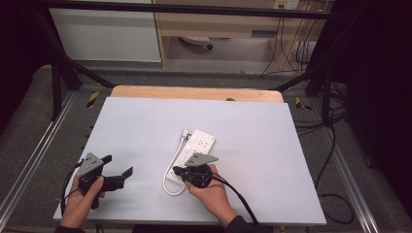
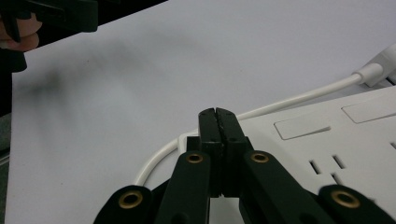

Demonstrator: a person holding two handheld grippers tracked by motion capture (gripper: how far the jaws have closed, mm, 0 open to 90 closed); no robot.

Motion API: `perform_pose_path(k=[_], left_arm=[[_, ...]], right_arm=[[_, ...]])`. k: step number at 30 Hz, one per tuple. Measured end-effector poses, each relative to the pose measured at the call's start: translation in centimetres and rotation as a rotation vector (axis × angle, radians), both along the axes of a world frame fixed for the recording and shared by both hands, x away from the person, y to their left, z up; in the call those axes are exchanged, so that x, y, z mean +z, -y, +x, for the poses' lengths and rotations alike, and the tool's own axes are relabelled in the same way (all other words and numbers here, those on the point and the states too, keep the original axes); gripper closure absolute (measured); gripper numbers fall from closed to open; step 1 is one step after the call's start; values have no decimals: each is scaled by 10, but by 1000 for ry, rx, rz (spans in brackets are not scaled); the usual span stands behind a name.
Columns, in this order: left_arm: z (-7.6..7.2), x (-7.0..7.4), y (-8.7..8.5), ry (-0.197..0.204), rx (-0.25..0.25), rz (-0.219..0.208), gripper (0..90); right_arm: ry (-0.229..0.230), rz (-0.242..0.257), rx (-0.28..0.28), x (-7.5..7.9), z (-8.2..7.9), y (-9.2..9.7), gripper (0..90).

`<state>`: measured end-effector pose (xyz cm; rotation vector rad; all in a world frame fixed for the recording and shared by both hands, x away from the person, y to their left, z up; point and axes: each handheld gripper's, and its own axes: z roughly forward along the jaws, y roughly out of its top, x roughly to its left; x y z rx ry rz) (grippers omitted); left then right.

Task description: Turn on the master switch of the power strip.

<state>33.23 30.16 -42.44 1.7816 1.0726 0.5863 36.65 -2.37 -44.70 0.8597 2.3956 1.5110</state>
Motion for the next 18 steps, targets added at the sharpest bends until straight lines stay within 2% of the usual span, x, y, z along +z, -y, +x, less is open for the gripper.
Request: perform_pose_path(k=[18], left_arm=[[0,0,0,-1,-1,4,61]], right_arm=[[-5,30,-25,5,2,5,900]])
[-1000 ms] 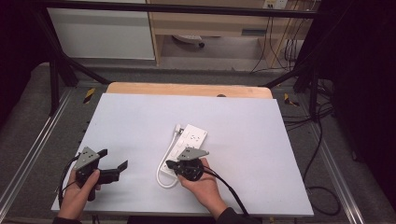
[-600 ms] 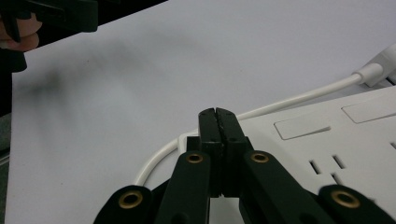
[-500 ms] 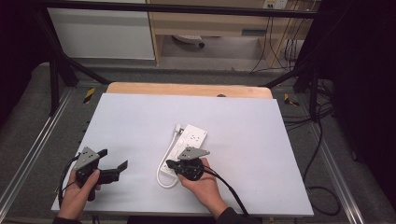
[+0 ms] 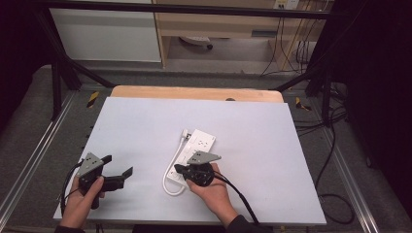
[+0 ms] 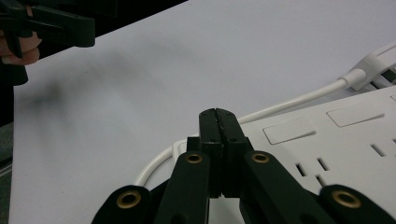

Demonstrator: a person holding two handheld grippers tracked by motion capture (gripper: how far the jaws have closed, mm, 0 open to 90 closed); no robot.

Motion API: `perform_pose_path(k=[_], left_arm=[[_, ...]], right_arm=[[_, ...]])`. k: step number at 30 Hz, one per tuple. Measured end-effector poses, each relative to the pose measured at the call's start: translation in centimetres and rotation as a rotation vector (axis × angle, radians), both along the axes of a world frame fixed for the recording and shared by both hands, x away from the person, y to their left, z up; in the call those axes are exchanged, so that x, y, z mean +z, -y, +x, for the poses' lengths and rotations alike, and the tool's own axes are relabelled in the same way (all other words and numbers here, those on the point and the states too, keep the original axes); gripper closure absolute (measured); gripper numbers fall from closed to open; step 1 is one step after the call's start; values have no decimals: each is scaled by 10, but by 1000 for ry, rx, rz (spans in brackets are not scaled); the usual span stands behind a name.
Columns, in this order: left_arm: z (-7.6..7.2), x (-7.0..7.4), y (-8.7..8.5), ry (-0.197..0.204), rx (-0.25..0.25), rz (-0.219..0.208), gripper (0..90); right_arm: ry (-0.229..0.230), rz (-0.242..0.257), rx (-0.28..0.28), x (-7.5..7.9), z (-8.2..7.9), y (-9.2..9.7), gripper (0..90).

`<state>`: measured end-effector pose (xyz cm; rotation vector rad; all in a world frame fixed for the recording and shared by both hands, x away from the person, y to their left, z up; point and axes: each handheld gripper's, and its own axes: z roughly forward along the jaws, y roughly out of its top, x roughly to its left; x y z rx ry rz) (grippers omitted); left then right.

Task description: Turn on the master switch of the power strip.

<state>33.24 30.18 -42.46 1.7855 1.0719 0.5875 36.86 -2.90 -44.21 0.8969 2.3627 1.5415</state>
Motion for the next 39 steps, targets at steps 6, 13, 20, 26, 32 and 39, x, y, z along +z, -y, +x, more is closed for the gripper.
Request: perform_pose_path(k=[6,13,20,26,32,39], left_arm=[[0,0,0,0,0,0,61],[0,0,0,0,0,0,61],[0,0,0,-1,0,2,61],[0,0,0,-1,0,0,61],[0,0,0,-2,-1,1,61],[0,-1,0,-1,0,-1,61]], right_arm=[[-3,12,-4,2,2,3,858],[-6,30,-17,6,3,8,772],[-8,41,-54,12,3,15,605],[-20,37,-95,17,6,23,428],[-38,23,-139,22,9,37,274],[-18,8,-183,31,11,53,150]])
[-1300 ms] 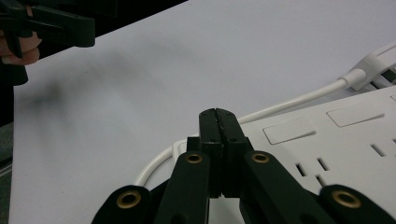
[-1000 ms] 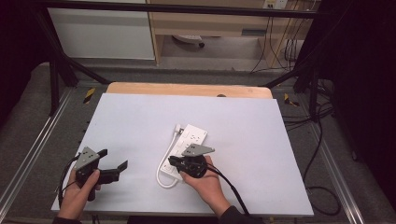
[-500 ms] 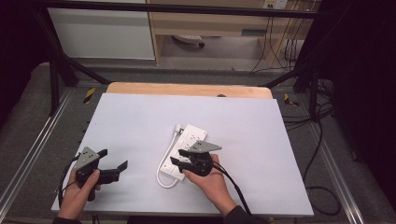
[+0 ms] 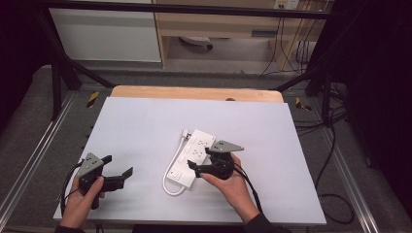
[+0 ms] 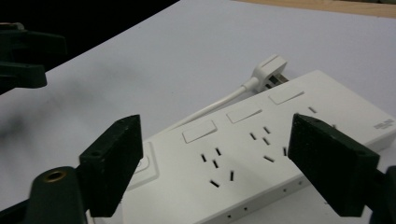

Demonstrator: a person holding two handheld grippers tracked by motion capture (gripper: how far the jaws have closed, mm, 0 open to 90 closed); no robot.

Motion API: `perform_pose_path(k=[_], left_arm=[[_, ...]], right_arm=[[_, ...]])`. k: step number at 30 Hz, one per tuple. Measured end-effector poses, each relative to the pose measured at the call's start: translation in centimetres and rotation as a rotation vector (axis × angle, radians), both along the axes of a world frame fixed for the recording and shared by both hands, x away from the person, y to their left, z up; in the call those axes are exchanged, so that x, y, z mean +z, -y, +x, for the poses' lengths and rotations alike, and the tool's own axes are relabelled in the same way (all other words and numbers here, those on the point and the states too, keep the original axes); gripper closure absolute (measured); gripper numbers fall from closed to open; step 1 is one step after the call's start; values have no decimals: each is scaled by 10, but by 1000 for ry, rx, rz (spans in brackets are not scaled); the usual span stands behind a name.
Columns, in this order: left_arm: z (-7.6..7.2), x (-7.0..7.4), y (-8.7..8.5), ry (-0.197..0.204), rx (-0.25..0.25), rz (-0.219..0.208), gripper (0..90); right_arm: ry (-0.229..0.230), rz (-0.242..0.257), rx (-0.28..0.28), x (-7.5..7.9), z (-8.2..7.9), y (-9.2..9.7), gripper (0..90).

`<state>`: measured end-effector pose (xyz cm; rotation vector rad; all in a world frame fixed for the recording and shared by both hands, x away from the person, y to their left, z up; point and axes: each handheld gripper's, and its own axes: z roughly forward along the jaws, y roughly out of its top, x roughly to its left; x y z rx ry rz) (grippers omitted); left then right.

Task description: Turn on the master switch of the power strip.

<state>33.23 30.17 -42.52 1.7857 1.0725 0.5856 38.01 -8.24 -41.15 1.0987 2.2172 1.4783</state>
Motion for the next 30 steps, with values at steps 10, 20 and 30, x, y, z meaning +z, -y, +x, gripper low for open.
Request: perform_pose_path(k=[10,20,30], left_arm=[[0,0,0,-1,-2,-4,61],[0,0,0,-1,-4,-6,60],[0,0,0,0,0,-10,60]], right_arm=[[25,3,-55,10,0,22,54],[99,-12,-111,18,-3,47,39],[143,-5,-153,25,-8,81,44]])
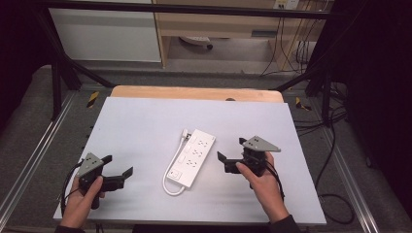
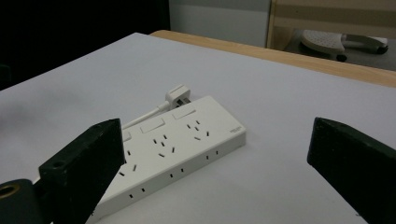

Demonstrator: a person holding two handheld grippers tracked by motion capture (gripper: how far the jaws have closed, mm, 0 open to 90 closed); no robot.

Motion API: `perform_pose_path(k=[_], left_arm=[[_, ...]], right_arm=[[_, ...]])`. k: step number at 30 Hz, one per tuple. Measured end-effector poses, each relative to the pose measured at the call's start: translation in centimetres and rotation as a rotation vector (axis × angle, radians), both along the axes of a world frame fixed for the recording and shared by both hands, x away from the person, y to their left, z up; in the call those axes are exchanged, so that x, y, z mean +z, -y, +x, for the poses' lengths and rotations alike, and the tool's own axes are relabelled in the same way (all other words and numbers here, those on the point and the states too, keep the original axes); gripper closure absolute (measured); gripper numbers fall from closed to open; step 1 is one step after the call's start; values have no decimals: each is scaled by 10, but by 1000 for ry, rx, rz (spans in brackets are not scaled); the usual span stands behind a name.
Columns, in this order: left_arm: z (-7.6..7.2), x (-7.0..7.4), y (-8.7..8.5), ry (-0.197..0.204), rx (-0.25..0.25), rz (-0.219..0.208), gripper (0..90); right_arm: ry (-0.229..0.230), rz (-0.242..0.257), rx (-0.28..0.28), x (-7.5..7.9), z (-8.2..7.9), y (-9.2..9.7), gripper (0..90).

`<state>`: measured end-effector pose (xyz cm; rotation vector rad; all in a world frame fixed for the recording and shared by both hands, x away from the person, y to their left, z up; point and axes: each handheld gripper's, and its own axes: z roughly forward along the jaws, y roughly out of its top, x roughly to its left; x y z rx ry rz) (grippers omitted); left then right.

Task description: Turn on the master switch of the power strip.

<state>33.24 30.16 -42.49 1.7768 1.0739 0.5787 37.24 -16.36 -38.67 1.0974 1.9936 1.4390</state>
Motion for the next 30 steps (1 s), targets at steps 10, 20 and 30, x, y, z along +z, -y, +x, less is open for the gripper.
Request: perform_pose_path(k=[10,20,30], left_arm=[[0,0,0,-2,6,-3,60],[0,0,0,-2,4,-6,60],[0,0,0,0,6,-5,60]], right_arm=[[-4,12,-70,-3,-7,41,42],[-15,16,-122,-6,-11,68,51],[-39,7,-147,-13,-13,84,53]])
